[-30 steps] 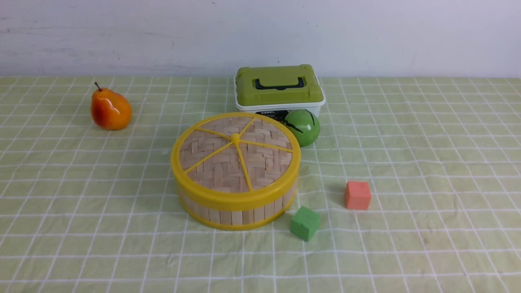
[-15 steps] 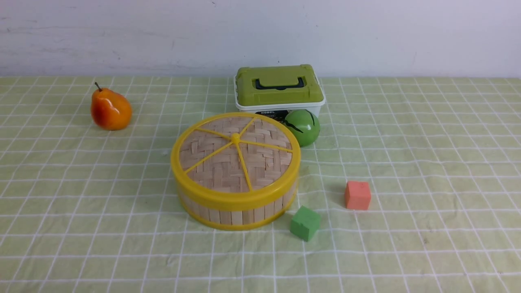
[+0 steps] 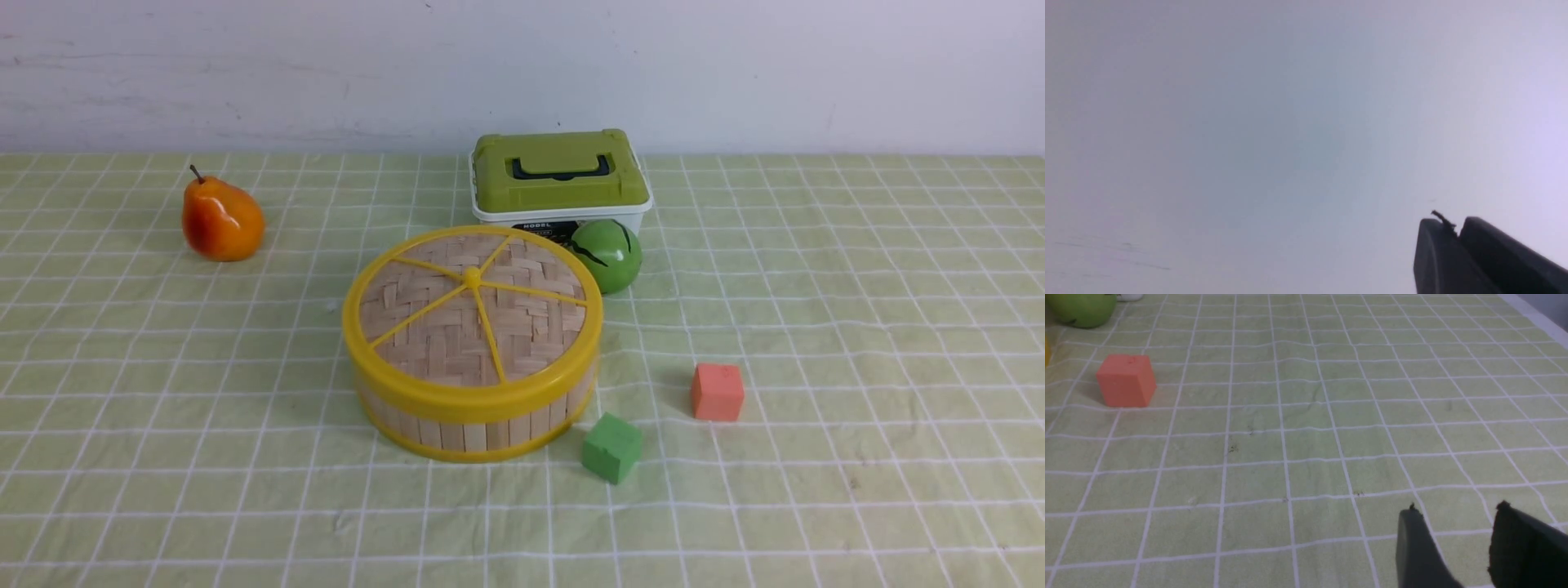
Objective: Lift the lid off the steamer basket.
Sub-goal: Use the left arm to lift the lid of the steamer
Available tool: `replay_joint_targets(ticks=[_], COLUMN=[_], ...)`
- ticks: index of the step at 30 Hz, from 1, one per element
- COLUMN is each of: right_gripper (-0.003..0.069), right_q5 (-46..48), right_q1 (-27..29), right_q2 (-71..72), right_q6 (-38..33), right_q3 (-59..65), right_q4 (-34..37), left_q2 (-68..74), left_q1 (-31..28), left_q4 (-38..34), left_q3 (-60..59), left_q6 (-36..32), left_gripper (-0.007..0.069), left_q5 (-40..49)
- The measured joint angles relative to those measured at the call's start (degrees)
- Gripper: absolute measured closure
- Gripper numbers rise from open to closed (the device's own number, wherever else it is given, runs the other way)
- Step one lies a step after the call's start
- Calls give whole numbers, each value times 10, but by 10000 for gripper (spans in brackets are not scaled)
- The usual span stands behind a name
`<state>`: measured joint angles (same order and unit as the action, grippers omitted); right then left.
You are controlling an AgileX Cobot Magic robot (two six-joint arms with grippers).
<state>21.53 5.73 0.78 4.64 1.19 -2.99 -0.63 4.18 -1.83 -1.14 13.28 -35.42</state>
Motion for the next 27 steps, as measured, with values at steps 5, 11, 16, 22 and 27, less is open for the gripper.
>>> replay_joint_targets(ticks=[5,11,16,22,27], right_gripper=[418,418,418,418,418], right_q5=[0,0,0,0,0], right_q1=[0,0,0,0,0], right_q2=[0,0,0,0,0], right_q6=[0,0,0,0,0], right_q3=[0,0,0,0,0], right_q4=[0,0,0,0,0], left_q2=[1,101,258,439,587], left_q1=[0,-1,-1,-1,-1], left_q4=[-2,-4,-4,5,-16], left_q3=[90,267,361,489,645], left_q6=[22,24,22,20,16], left_gripper=[637,637,637,637,637], left_q5=[88,247,264,403,644])
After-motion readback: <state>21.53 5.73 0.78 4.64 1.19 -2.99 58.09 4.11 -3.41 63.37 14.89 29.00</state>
